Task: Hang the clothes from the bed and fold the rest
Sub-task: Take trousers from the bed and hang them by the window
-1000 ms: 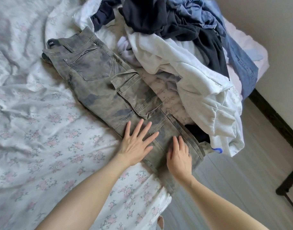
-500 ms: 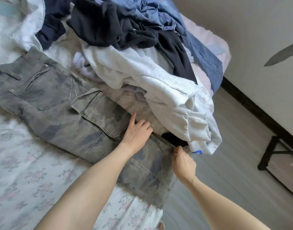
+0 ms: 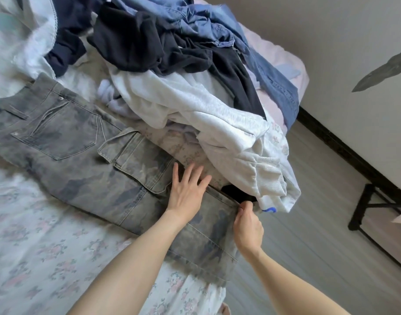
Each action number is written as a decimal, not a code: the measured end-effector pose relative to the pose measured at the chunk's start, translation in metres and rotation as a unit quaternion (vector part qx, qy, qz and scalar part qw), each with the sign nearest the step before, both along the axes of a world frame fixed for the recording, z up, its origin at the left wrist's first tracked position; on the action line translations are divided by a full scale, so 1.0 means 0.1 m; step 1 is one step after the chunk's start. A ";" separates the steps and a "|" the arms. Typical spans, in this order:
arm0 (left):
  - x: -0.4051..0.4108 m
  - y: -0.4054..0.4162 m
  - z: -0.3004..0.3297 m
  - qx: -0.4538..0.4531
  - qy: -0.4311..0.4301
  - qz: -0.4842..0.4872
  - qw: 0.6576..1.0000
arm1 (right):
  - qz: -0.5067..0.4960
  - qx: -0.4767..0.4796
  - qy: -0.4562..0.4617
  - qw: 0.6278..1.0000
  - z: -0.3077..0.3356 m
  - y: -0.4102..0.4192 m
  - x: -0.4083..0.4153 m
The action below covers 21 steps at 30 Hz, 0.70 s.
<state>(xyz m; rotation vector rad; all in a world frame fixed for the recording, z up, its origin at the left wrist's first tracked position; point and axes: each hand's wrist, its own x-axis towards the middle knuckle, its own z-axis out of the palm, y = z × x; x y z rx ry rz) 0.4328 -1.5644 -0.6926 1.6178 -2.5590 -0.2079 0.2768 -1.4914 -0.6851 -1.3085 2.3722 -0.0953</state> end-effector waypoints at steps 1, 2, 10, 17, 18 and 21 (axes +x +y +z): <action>0.02 0.02 0.01 0.005 -0.014 0.009 1.000 | 0.000 -0.011 -0.006 1.000 0.01 0.00 0.03; 0.06 0.03 0.00 -0.001 -0.026 0.016 1.000 | 0.021 -0.018 -0.012 1.000 0.02 0.01 0.06; 1.00 0.17 -0.13 0.012 -0.051 0.156 0.986 | 0.426 -0.034 0.091 0.899 0.00 -0.01 0.79; 1.81 0.15 -0.26 0.066 -0.067 0.270 0.958 | 0.511 -0.083 0.092 0.850 0.00 -0.69 1.58; 1.94 0.15 -0.30 0.070 -0.071 0.286 0.953 | 0.525 -0.090 0.090 0.841 -0.02 -0.80 1.73; 2.19 0.04 -0.34 0.085 -0.086 0.323 0.939 | 0.560 -0.097 0.079 0.819 -0.02 -1.10 2.04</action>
